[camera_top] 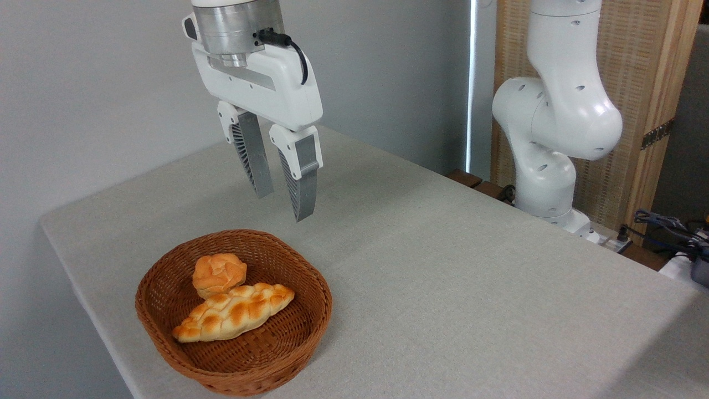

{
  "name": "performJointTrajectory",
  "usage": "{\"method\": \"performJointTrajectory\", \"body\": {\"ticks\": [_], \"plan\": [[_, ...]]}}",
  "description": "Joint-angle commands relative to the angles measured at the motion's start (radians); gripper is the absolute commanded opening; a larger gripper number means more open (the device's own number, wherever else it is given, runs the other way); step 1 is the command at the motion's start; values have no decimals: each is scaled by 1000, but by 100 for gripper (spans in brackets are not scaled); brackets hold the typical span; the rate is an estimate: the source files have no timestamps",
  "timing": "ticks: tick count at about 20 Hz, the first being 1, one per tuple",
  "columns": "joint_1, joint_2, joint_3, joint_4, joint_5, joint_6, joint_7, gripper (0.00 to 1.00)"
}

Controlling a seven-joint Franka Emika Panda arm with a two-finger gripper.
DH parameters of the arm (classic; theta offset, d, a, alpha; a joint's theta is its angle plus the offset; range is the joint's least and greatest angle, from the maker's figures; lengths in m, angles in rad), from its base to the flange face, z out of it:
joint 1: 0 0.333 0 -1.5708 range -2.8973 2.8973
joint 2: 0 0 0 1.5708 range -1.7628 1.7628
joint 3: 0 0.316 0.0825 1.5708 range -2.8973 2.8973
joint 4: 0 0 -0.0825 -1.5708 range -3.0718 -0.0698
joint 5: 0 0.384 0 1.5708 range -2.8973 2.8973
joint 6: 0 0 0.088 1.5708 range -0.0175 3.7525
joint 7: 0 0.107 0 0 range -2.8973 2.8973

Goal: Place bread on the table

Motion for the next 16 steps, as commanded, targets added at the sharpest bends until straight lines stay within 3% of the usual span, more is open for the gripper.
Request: {"method": "performJointTrajectory", "body": {"ticks": [1,14,16], "plan": [[-6,9,7,26,-2,-28,9,100],[-6,9,7,26,-5,-28,9,100],[-6,11,9,26,-27,-25,9,100]]}}
